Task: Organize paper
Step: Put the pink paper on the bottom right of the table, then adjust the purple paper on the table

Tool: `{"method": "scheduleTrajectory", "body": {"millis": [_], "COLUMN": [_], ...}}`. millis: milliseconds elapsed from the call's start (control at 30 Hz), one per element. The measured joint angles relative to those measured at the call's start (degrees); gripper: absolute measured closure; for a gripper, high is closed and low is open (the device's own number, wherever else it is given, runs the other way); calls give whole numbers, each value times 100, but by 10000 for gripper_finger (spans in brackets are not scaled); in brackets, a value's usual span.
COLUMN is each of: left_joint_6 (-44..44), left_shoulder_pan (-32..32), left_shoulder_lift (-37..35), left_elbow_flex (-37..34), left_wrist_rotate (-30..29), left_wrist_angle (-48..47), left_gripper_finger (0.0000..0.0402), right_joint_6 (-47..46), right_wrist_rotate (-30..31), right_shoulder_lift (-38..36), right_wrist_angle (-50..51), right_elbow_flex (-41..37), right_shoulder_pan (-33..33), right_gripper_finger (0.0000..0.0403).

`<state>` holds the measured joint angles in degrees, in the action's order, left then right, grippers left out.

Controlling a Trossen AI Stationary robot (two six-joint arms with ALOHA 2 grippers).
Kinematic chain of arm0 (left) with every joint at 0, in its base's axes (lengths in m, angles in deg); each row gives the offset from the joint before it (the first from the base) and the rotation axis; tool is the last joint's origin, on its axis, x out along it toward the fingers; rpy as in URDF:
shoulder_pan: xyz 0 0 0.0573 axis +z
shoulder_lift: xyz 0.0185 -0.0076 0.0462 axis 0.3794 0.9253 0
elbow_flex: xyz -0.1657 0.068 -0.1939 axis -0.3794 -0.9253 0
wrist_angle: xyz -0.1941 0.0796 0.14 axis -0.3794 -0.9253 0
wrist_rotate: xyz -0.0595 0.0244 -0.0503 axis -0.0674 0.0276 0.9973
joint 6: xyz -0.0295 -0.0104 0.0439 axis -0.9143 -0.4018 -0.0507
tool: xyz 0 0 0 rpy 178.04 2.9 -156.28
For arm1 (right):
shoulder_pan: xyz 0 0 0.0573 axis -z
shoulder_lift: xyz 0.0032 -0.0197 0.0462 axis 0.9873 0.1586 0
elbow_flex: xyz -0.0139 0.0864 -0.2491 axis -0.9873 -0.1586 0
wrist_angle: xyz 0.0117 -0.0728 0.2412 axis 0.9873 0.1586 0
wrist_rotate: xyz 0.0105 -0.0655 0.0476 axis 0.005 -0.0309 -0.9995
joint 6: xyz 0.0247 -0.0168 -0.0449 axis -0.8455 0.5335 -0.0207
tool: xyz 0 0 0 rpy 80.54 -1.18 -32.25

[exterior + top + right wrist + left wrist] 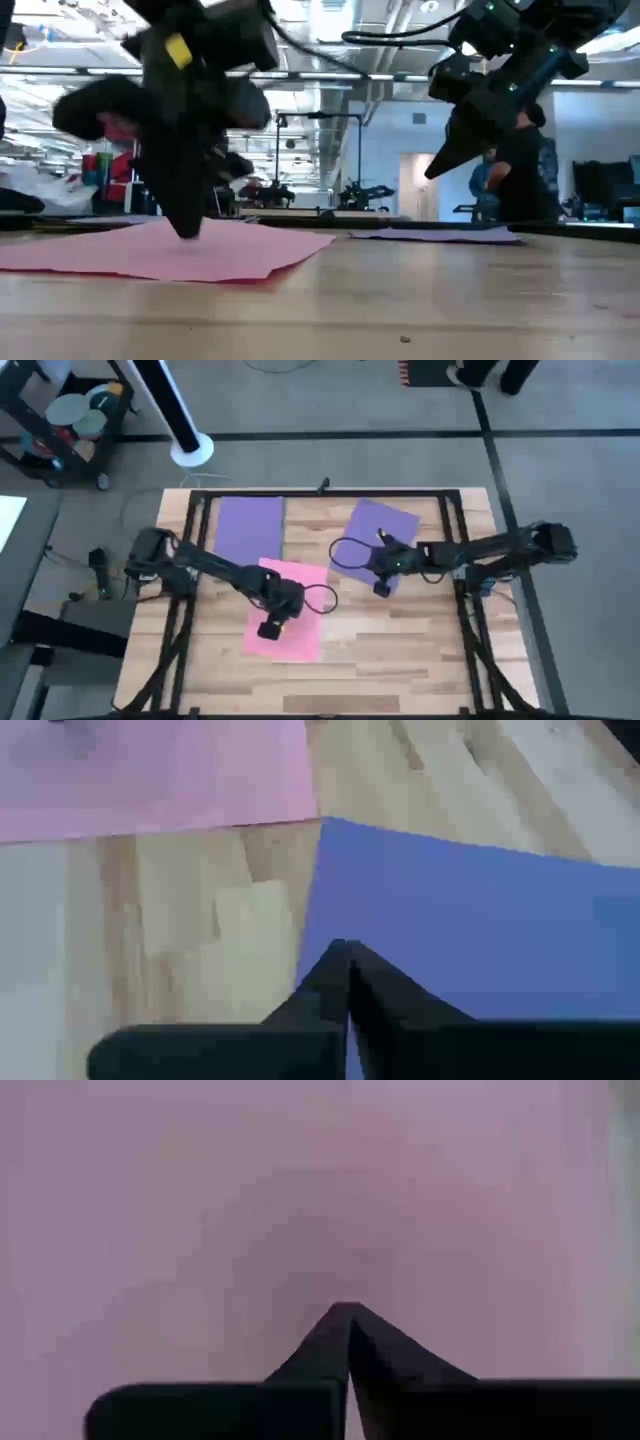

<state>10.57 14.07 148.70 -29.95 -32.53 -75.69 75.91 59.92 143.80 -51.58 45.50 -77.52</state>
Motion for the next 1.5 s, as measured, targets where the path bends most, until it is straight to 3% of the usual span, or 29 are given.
{"method": "scheduleTrajectory", "body": {"millis": [167, 333, 433, 600, 667, 1033, 1300, 1500], "left_joint_6": [68, 442, 896, 1384, 1419, 376, 214, 248], "left_shoulder_pan": [-5, 0, 58, 463, 793, 2445, 2580, 2515], "left_shoulder_lift": [293, 190, -110, -608, -636, 22, 376, 357], "left_elbow_flex": [54, 344, 644, 1019, 1075, 1099, 1099, 1099], "left_wrist_rotate": [786, 810, 237, -1830, -2099, -1618, -1072, -1048], "left_wrist_angle": [770, 587, 113, 103, 252, 1224, 1459, 1612], "left_gripper_finger": [401, 401, 401, 401, 401, 401, 401, 401], "right_joint_6": [-557, -1069, -1117, -1358, -1533, -2607, -2751, -2719], "right_wrist_rotate": [965, 1009, 1005, 881, 795, 804, 810, 880], "right_shoulder_lift": [0, 108, 235, 271, 271, 271, 347, 531], "right_wrist_angle": [474, 930, 1007, 1016, 1080, 2172, 1997, 1682], "right_elbow_flex": [0, 0, 0, 0, 0, 0, -235, -595], "right_shoulder_pan": [149, 482, 596, 556, 484, 133, 349, 749], "right_gripper_finger": [403, 403, 403, 403, 403, 403, 403, 403]}}
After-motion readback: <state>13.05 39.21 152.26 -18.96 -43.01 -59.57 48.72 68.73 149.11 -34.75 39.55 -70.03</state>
